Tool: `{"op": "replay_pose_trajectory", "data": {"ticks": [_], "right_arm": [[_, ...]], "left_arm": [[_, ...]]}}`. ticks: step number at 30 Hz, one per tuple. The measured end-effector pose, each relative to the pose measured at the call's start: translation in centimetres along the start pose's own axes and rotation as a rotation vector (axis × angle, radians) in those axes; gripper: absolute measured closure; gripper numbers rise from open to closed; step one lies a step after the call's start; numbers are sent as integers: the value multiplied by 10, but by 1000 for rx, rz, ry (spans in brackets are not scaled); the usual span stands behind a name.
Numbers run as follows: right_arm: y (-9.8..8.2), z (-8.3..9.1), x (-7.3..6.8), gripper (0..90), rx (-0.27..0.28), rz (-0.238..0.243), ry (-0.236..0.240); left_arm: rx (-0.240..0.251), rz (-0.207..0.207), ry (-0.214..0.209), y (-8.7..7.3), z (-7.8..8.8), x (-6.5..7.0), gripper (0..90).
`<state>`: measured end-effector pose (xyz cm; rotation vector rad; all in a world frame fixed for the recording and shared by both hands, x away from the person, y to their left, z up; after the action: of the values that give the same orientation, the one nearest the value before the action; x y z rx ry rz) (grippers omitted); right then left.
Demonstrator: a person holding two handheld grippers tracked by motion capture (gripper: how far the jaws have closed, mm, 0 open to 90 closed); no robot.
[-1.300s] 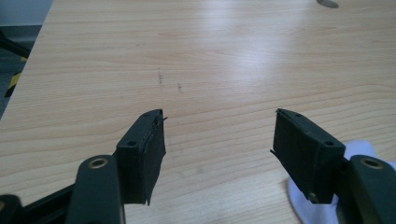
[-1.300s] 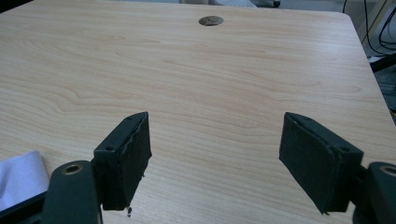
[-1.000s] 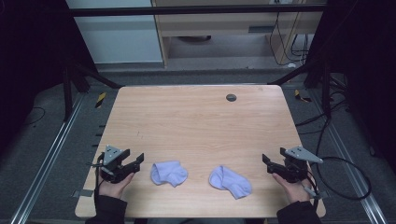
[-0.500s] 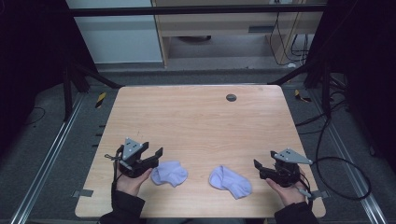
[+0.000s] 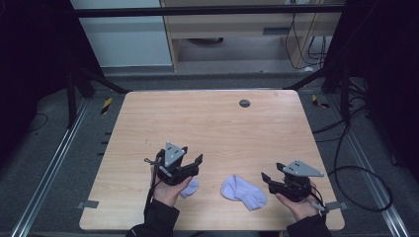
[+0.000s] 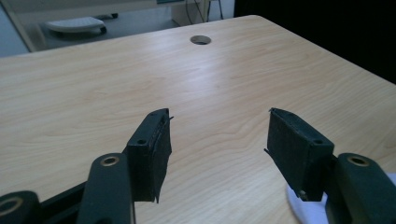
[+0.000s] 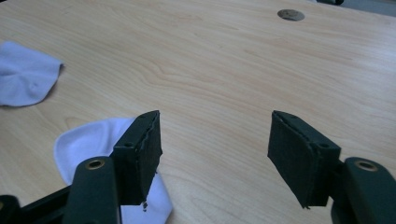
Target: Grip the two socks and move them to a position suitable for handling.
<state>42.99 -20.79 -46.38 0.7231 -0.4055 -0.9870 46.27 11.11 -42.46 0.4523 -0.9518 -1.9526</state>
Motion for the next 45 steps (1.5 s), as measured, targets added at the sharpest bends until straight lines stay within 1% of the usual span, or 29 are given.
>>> {"op": "replay_pose_trajectory", "data": {"ticks": [1,2,3,4,8,9,11,12,13,14,15,16,17,18,19,20,25,26,27,29,30,32,33,35,36,39,40,45], "right_arm": [[-1,0,-1,363,-2,4,2],[-3,0,-3,372,-8,8,6],[-3,0,-3,372,-8,8,6],[-6,0,-7,385,-20,25,13],[-11,-1,-12,415,-38,35,29],[-11,-1,-13,425,-42,34,34],[-13,-1,-15,437,-46,38,40],[-15,-2,-18,465,-56,48,53],[-15,-2,-18,465,-56,48,53],[-17,-4,-22,488,-70,62,65],[-17,-4,-22,488,-70,62,65],[-21,-5,-26,511,-88,76,86],[-22,-6,-27,518,-93,82,91],[-23,-7,-29,526,-101,80,101],[-23,-7,-29,526,-101,80,101],[-26,-9,-31,539,-115,91,108],[-31,-10,-35,570,-132,101,124],[-34,-11,-38,588,-143,108,135],[-36,-12,-39,595,-150,115,137],[-36,-12,-40,604,-153,118,143],[-39,-15,-43,624,-171,129,151],[-39,-15,-44,632,-181,134,157],[-40,-17,-46,645,-188,151,164],[-40,-17,-48,649,-190,150,173],[-41,-18,-51,659,-198,158,186],[-43,-21,-54,668,-211,171,191],[-44,-24,-56,682,-232,188,196],[-46,-27,-58,701,-250,196,207]], "left_arm": [[-5,1,-3,-1,-2,3,388],[-10,-7,-1,-1,-4,6,392],[-10,-7,-1,-1,-4,6,396],[-24,-12,-4,-4,-9,12,403],[-50,-33,-10,-11,-17,23,429],[-64,-39,-9,-14,-20,26,436],[-74,-43,-12,-17,-23,28,444],[-91,-42,-15,-22,-28,31,453],[-91,-42,-15,-22,-28,31,463],[-111,-39,-28,-28,-33,33,472],[-111,-39,-28,-28,-33,33,479],[-124,-38,-35,-33,-38,36,491],[-124,-38,-35,-33,-38,36,496],[-142,-43,-38,-36,-42,40,508],[-142,-43,-38,-36,-42,40,516],[-155,-59,-40,-39,-46,44,525],[-173,-72,-47,-45,-52,51,553],[-181,-68,-52,-48,-56,54,562],[-185,-67,-57,-49,-57,55,565],[-193,-65,-65,-52,-60,57,571],[-200,-60,-69,-54,-63,60,589],[-209,-61,-75,-56,-65,62,594],[-212,-62,-77,-57,-68,64,609],[-220,-65,-77,-58,-69,65,621],[-224,-66,-83,-59,-70,67,626],[-229,-73,-81,-60,-72,70,647],[-240,-74,-85,-61,-74,72,655],[-250,-76,-88,-62,-76,75,696]]}}
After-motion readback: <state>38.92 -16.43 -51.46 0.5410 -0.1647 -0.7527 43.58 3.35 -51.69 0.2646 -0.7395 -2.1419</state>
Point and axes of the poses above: each handheld gripper's, and its own axes: z roughly backward along the jaws, y roughly out of its top, x roughly to its right, the point moved 3 cm from there along -z, roughly forward along the jaws, and after that the axes turned 14 degrees about -x, right-handed, at the moved point
